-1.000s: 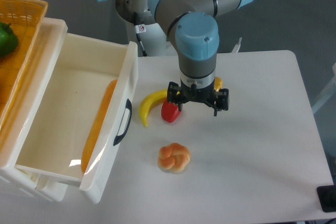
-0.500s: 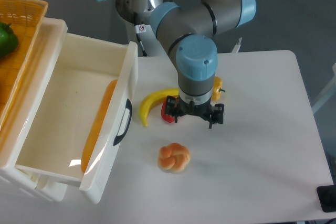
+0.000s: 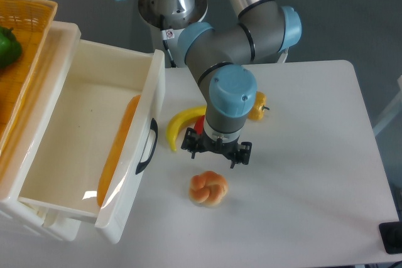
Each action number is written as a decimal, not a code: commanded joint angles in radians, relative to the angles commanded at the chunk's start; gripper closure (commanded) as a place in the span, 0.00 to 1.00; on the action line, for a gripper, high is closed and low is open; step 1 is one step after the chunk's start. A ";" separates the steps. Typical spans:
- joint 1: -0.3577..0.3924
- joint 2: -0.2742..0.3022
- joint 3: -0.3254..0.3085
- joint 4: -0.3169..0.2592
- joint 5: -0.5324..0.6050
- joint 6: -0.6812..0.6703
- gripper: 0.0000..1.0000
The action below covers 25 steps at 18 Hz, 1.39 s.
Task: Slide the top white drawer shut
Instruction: 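Lower the gripper beside the drawer's black handle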
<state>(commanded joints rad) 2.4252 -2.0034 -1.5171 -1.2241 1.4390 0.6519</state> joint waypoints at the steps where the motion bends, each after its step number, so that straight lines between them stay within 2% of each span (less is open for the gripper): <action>1: -0.003 -0.002 -0.002 0.000 -0.014 -0.002 0.00; 12: -0.026 -0.012 -0.003 -0.006 -0.064 -0.003 0.00; 25: -0.034 0.015 -0.003 -0.057 -0.092 -0.002 0.00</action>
<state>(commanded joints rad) 2.3915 -1.9881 -1.5202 -1.2808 1.3468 0.6504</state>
